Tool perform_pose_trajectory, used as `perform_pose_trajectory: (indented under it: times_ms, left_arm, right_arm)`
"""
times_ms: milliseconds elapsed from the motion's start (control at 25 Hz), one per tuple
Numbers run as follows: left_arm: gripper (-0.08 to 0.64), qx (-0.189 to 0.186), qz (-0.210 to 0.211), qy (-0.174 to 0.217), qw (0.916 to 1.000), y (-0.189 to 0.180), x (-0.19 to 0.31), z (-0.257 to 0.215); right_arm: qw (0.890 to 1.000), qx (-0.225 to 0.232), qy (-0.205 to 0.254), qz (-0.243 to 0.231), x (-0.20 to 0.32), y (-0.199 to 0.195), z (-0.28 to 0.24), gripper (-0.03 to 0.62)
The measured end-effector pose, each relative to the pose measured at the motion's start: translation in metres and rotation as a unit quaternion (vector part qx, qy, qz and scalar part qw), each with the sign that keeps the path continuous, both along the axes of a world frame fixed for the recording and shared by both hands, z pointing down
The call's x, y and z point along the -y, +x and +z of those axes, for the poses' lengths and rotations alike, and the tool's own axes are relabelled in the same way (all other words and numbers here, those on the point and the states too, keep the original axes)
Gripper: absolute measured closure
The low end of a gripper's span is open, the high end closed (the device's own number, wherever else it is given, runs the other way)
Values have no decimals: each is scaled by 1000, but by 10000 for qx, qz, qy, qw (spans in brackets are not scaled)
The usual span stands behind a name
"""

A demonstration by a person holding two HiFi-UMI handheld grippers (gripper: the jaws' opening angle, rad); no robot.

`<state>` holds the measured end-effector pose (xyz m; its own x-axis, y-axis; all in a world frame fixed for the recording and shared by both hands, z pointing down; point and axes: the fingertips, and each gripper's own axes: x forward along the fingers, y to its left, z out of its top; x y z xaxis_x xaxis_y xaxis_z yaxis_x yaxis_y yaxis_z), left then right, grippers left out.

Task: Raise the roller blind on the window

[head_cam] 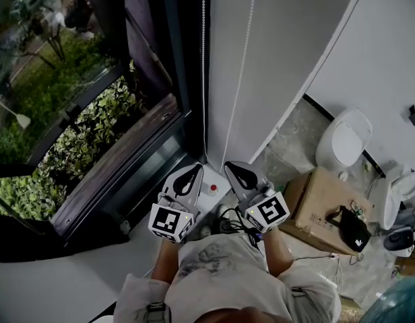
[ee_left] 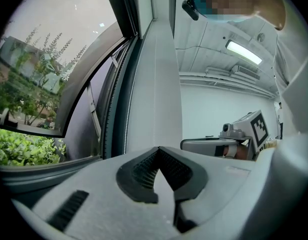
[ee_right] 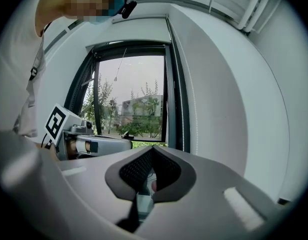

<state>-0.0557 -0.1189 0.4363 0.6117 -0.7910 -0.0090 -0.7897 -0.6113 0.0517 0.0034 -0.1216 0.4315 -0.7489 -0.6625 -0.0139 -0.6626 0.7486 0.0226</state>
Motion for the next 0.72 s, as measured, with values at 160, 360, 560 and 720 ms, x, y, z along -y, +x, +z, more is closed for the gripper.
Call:
perform_pose_trajectory:
  times_ms: [160,360,560,720]
  left_arm:
    - [555,-25,1,4,10000,1,0,0]
    - [555,-24,-9,9,10000,1,2,-1]
    - [555,5,-6,30,10000,3,4,-2]
    - [555,-9,-8,45,10000,5,7,-3]
  right_arm:
    - [10000,17,3,20,1,1,-1,584]
    - [10000,14,4,19,2,0,-1,584]
    - [10000,30,28,23,4,0,-3,584]
    - [10000,24,48,32,6,1,-4,584]
